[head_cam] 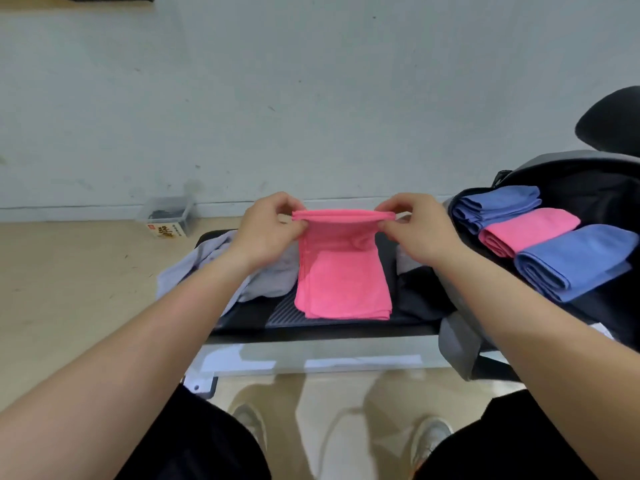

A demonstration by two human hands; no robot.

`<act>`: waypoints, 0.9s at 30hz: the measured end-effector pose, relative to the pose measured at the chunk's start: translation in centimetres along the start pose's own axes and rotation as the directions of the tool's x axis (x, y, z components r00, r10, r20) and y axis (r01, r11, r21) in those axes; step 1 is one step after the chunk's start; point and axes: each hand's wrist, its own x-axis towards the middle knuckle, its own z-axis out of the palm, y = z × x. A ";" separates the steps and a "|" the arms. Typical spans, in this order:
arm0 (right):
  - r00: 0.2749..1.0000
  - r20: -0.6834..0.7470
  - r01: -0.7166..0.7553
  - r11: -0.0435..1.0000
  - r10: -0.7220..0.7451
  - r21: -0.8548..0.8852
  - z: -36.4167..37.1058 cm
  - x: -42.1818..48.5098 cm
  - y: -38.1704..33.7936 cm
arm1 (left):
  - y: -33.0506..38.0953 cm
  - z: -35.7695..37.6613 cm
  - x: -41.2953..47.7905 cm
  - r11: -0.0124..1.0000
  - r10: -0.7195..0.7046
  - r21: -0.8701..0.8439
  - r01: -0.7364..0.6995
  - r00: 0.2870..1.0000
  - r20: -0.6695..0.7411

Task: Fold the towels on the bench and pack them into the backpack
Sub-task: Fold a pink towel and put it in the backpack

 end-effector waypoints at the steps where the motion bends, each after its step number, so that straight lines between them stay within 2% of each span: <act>1: 1.000 0.006 -0.003 1.000 0.003 0.001 0.0 -1.4 0.0 | -0.1 0.0 -1.6 0.999 0.004 0.031 -0.005 1.000 0.022; 6: 0.996 0.089 0.006 0.998 -0.001 -0.057 1.2 -6.7 0.9 | -0.6 0.1 -7.1 0.998 -0.023 0.053 0.015 0.987 0.157; 11: 0.980 0.193 0.088 0.980 -0.053 -0.177 1.9 -8.8 1.7 | -2.1 0.8 -8.6 0.986 0.054 0.145 -0.086 0.977 0.207; 15: 0.978 0.191 0.126 0.962 -0.080 -0.240 1.9 -8.9 2.5 | -2.6 1.9 -8.9 0.929 0.138 0.308 -0.206 0.964 0.229; 19: 0.960 0.252 0.204 0.921 -0.122 -0.331 2.0 -9.2 3.2 | -2.9 2.8 -9.5 0.874 0.166 0.410 -0.262 0.953 0.255; 22: 0.938 0.325 0.264 0.856 -0.120 -0.445 2.1 -9.4 2.9 | -2.8 2.7 -9.8 0.794 0.161 0.526 -0.304 0.940 0.300; 24: 0.932 0.341 0.304 0.782 -0.125 -0.544 2.0 -9.2 2.3 | -2.3 2.5 -9.2 0.740 0.159 0.603 -0.298 0.949 0.274; 27: 0.945 0.206 0.327 0.749 -0.255 -0.576 2.6 -7.1 1.2 | -0.6 3.6 -7.3 0.786 0.213 0.567 -0.246 0.969 0.124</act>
